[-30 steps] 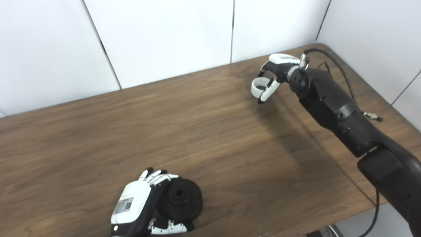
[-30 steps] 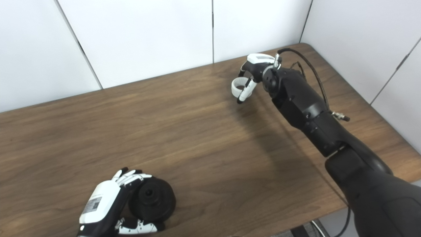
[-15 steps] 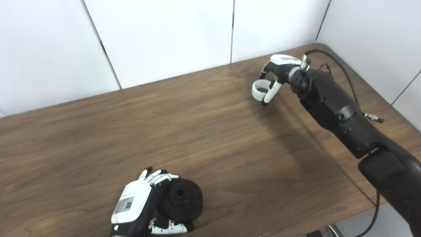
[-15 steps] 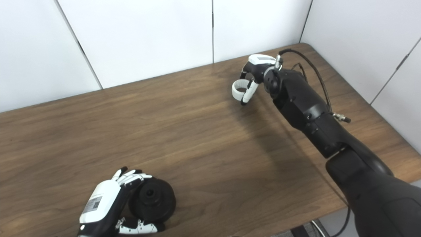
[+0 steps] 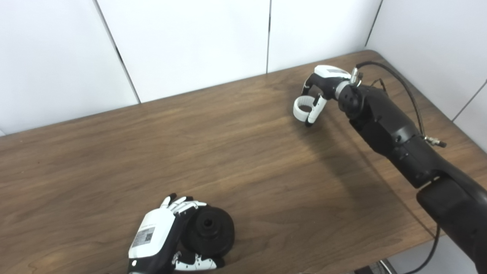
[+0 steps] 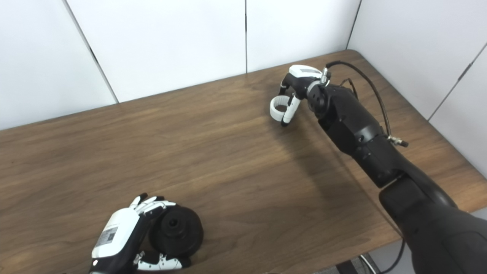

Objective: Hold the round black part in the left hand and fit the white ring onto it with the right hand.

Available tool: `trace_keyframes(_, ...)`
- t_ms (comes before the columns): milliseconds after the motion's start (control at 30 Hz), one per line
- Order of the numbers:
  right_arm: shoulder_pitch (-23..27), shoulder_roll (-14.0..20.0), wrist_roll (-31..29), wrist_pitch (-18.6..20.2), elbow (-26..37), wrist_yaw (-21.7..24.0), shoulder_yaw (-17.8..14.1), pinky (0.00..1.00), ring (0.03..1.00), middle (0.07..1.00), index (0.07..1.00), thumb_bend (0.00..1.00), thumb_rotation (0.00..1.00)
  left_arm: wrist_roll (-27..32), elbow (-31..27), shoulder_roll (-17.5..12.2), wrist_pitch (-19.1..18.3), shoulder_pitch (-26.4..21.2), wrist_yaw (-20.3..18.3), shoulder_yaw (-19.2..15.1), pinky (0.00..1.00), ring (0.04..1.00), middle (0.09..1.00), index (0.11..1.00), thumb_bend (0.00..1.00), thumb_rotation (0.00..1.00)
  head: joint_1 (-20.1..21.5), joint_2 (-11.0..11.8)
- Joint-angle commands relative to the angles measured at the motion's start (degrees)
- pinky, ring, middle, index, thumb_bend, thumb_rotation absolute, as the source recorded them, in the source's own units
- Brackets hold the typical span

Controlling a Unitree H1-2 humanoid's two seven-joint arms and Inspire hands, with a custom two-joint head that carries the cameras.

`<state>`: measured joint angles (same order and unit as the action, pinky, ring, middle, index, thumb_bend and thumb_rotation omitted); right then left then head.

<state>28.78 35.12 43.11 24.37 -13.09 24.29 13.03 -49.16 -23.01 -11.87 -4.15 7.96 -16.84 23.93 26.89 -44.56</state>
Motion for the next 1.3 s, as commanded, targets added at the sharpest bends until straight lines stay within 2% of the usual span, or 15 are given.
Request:
trace_keyframes(0,2.05,1.77,0.08,-1.4,1.17,-2.23,-0.57,0.86,0.872,0.784,0.484,0.52,0.13,-0.22,-1.08,-0.03,-0.67,0.25,-1.42,0.17,0.99,0.876,0.78,0.482,0.52,0.05,-0.04,-0.09)
trace_keyframes(200,1.54,2.52,0.04,-1.95,2.95,-2.18,-0.33,0.84,0.862,0.781,0.484,0.52,0.13,-0.39,-0.88,0.15,-0.43,0.31,-1.18,0.29,0.98,0.87,0.776,0.482,0.52,0.05,-0.75,-0.21)
trace_keyframes(300,1.44,3.57,0.37,-1.51,6.7,0.03,0.19,0.85,0.88,0.786,0.485,0.52,0.13,-0.71,-0.96,0.42,-0.6,0.31,-1.39,0.51,0.98,0.872,0.777,0.482,0.52,0.05,-1.94,-0.64)
trace_keyframes(367,1.37,4.6,0.54,-1.32,10.65,2.24,0.69,0.87,0.901,0.79,0.485,0.52,0.13,-1.23,-0.84,0.71,-0.61,0.2,-1.39,0.79,0.98,0.874,0.778,0.481,0.52,0.05,-3.78,-1.12)
trace_keyframes(600,-0.55,6.77,-0.49,0.48,30.19,12.25,0.89,0.89,0.917,0.794,0.486,0.52,0.13,-3.83,-0.4,2.33,-0.37,0.22,-0.84,2.19,0.96,0.862,0.771,0.481,0.52,0.05,-10.1,-2.74)
trace_keyframes(700,-1.37,5.98,-3.19,2.02,39.07,17.79,0.85,0.86,0.914,0.791,0.485,0.52,0.13,-4.54,-0.26,3.26,-1.07,0.1,-1.43,2.8,0.97,0.866,0.772,0.481,0.52,0.05,-12.94,-3.4)
trace_keyframes(867,-1.89,3.56,-4.66,2.53,48.17,25.42,0.82,0.85,0.913,0.797,0.484,0.52,0.13,-5.9,-0.52,4.41,-3.22,-0.44,-3.12,3.81,0.99,0.878,0.775,0.481,0.52,0.05,-16.24,-4.33)
trace_keyframes(1033,-2.65,0.73,-5.02,2.5,54.26,30.6,1.22,0.85,0.913,0.789,0.483,0.52,0.13,-7.49,-1.17,5.44,-5.36,-0.98,-4.81,4.78,1.0,0.883,0.777,0.482,0.52,0.05,-18.62,-5.46)
trace_keyframes(1267,-3.6,-4.05,-5.21,2.47,61.07,36.63,0.01,0.87,0.915,0.782,0.483,0.52,0.13,-9.13,-0.95,6.38,-6.56,-1.83,-5.32,5.53,0.98,0.88,0.777,0.482,0.52,0.05,-20.27,-7.04)
